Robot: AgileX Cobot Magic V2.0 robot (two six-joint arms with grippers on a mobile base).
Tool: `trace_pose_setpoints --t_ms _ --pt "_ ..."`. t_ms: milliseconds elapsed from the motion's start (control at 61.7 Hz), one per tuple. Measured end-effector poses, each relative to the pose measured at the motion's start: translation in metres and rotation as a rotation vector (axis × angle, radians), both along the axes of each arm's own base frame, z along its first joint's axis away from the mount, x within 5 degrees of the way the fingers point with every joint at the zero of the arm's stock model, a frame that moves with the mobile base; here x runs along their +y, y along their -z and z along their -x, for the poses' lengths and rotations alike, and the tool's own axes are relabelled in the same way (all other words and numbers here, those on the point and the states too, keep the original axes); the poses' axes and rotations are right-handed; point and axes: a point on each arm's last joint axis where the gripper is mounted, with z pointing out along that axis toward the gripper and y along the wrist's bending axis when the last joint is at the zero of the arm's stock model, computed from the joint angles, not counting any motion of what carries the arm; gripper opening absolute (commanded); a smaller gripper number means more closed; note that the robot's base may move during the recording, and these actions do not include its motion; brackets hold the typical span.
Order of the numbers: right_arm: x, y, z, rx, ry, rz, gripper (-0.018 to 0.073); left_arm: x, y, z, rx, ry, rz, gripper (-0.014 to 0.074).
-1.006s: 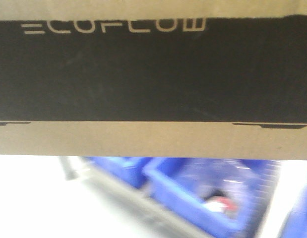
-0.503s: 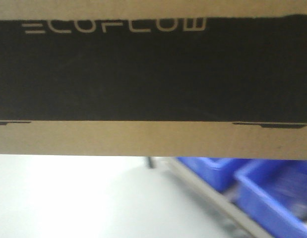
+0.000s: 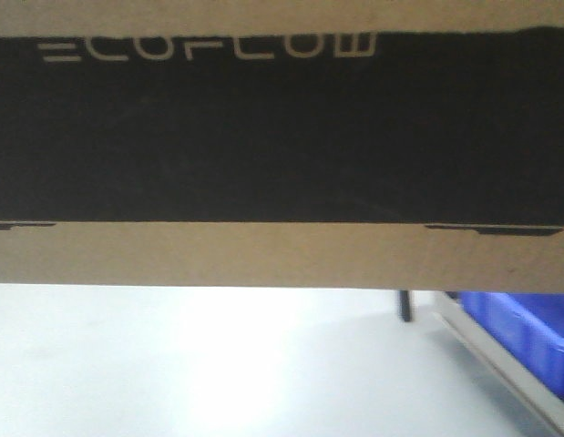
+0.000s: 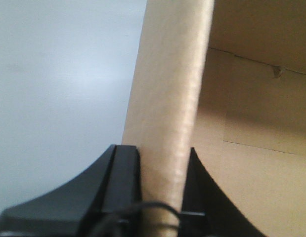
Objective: Grab box from left shelf to table start
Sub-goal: 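Hold the box with both grippers while the base turns away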
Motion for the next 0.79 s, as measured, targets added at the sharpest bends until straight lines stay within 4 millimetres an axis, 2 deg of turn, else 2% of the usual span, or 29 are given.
trace_pose_setpoints --t_ms 795 --pt "0.0 0.0 0.0 0.0 0.0 0.0 0.0026 0.0 0.0 0.0 0.0 0.0 0.0 -0.0085"
